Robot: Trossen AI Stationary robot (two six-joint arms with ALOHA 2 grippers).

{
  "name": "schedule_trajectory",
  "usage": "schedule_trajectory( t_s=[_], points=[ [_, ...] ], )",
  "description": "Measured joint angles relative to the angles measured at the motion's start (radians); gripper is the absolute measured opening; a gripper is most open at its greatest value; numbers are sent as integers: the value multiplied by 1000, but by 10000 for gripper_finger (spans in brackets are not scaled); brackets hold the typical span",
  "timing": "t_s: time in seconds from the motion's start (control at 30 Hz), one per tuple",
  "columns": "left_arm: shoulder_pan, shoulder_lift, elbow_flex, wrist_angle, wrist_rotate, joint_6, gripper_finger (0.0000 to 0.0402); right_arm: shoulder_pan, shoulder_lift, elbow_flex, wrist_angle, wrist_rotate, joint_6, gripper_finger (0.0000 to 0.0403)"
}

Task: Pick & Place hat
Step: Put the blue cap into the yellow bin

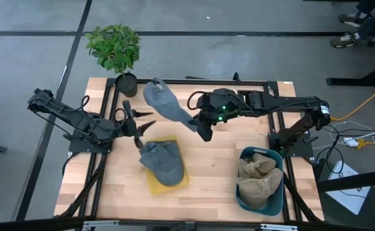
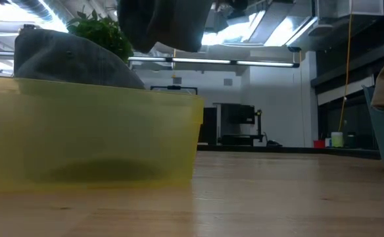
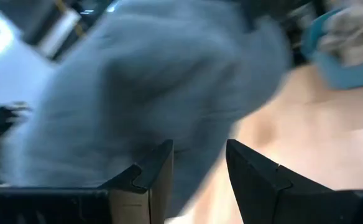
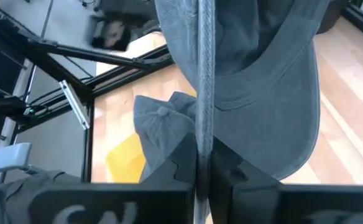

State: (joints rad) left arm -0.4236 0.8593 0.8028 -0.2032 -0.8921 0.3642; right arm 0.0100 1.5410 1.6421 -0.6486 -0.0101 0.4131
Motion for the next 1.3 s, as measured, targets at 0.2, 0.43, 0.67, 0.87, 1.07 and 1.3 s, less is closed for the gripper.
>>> schedule_trajectory(
  t_s=[0.2,0.43,0.67,0.87,1.07,1.3],
  points=[
    [-43,3,0,43,-194,192,145,44,0,0,0,46,-3,15],
    [-109,27,0,60,-321,285,154,74,0,0,9,62,-27,15],
    [-109,32,0,116,-275,362,188,119,0,0,60,62,-71,16],
    [-107,31,0,252,-275,466,222,148,0,0,61,52,-85,16],
    [-105,31,0,260,-161,475,239,180,0,0,73,35,-108,16],
    [-39,31,0,261,-29,445,234,208,0,0,123,37,-123,16]
  ],
)
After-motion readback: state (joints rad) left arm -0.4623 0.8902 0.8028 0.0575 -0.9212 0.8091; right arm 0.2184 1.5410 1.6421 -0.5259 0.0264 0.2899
